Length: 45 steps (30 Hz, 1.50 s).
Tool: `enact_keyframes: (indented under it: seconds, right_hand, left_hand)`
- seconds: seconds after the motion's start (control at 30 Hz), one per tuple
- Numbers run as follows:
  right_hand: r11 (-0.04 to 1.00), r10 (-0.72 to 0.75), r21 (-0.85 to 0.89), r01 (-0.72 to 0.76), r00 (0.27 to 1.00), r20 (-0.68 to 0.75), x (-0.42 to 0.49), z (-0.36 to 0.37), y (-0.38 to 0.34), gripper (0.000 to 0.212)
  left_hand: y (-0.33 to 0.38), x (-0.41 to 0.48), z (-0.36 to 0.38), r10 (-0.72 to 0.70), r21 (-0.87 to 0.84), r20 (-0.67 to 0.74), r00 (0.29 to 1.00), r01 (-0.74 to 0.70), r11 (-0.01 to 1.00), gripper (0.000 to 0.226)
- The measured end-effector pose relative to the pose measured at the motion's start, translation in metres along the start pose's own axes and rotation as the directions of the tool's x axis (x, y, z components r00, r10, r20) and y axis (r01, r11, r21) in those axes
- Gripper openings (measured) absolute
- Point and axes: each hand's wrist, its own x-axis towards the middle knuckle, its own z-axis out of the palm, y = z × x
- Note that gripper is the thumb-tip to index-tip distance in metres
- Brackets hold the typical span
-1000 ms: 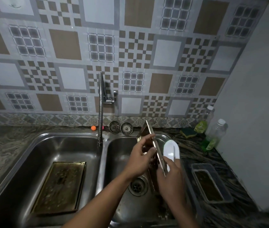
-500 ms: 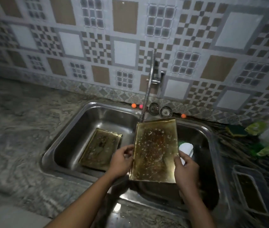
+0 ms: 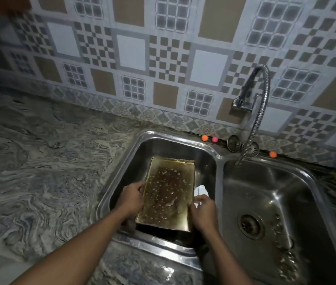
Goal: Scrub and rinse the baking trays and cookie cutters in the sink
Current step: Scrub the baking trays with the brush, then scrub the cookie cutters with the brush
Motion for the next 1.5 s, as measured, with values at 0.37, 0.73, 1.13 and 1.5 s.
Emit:
enact_keyframes:
  seconds: [0.37,0.73,1.13,1.5]
  right_hand:
    - [0.894,0.449,-0.02,-0.449,0.894,-0.003,0.038,0.072,0.031,0.032]
    - [0.949,0.282,-0.197,-0.246,0.942,0.184,0.054,0.08,0.05,0.039]
    - [0.975,-0.084,0.184,0.126,0.972,-0.219,0.031,-0.013,0.005,0.042]
    - [0.976,-0.087,0.138,0.169,0.882,-0.464,0.016,-0.2,0.076,0.043]
  left_hand:
    - [-0.082,0.076,0.047,-0.105,0.178,0.216,0.971,0.067,0.982,0.047]
    - [-0.083,0.082,0.056,-0.002,0.031,0.315,0.949,-0.008,0.999,0.053]
    - [0.024,0.046,0.064,0.088,0.066,0.204,0.975,-0.104,0.992,0.046]
    - [0.187,-0.023,0.182,0.369,-0.01,0.35,0.861,-0.391,0.92,0.049]
